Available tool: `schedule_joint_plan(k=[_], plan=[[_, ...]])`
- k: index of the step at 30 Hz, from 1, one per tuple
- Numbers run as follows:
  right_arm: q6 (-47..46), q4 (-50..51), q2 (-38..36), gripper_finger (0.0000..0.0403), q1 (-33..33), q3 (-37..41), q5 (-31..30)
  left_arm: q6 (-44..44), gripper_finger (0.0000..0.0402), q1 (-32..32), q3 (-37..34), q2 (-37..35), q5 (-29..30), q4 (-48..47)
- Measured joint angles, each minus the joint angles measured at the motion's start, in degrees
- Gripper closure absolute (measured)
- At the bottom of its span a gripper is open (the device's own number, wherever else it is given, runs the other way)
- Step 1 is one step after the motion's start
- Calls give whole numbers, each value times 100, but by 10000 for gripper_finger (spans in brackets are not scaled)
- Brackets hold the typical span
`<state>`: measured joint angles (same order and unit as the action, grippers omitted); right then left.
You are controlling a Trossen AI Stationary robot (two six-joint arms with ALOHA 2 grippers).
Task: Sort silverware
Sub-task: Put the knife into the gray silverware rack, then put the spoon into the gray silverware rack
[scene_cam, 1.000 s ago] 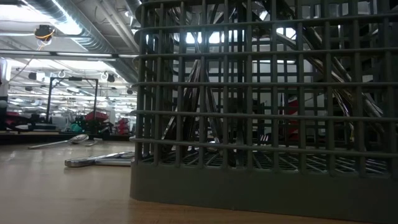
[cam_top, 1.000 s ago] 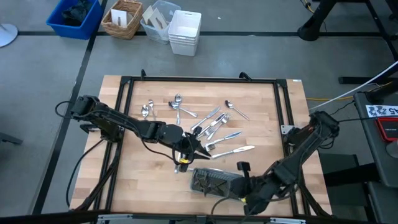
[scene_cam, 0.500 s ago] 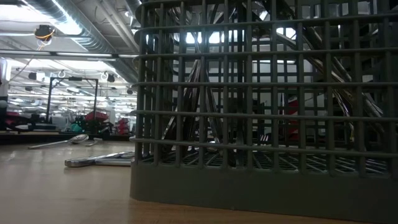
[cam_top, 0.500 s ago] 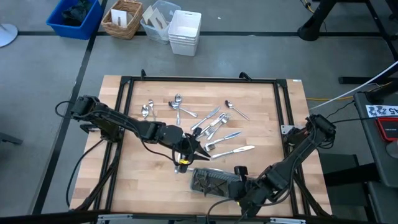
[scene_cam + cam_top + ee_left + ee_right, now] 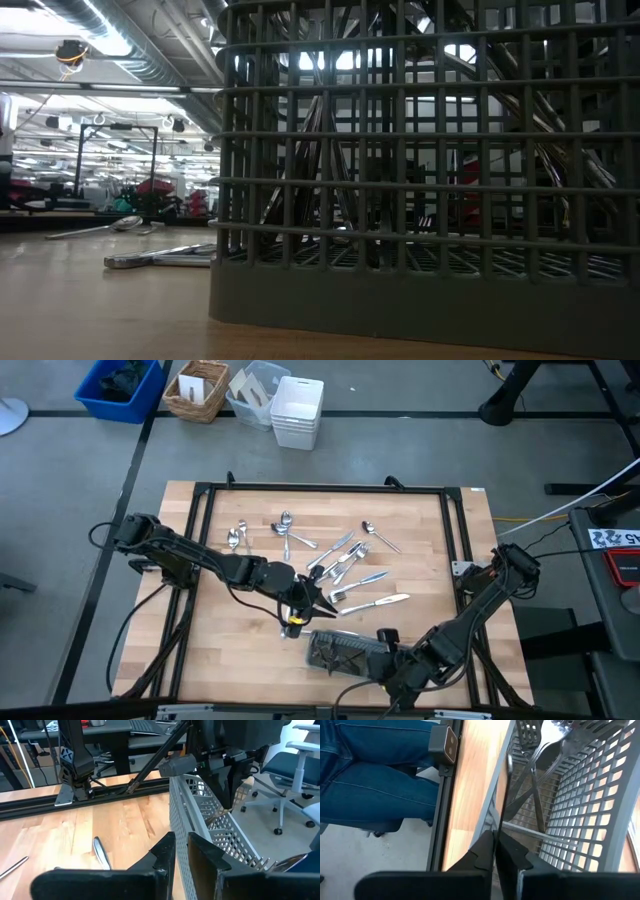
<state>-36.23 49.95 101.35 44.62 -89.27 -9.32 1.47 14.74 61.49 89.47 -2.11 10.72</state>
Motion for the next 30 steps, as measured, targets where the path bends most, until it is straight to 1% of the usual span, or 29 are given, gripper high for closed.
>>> schedule_joint_plan(k=[4,8,11,14,18,22,25,27,30], plan=[[-242,0,-4,355,0,0,0,42,359,0,0,-85,0,-210],[-253,20,-5,320,0,0,0,31,359,0,0,-321,0,-513],[-251,91,-6,306,0,0,1,-3,359,-6,0,-555,79,-820],[-238,153,-21,304,0,0,0,-115,359,-16,0,-843,393,-1336],[-218,180,-111,307,-1,0,55,-467,359,-24,0,-1214,1061,-2243],[-192,232,-333,307,0,0,142,-937,359,-24,0,-1539,1651,-3285],[10,253,-575,308,-1,0,135,-1398,359,-59,0,-1739,2081,-4083],[211,258,-756,308,-2,0,49,-1733,359,-135,0,-1846,2322,-4560],[618,266,-1059,308,-2,0,-284,-2079,359,-384,-2,-1940,2564,-5044]])
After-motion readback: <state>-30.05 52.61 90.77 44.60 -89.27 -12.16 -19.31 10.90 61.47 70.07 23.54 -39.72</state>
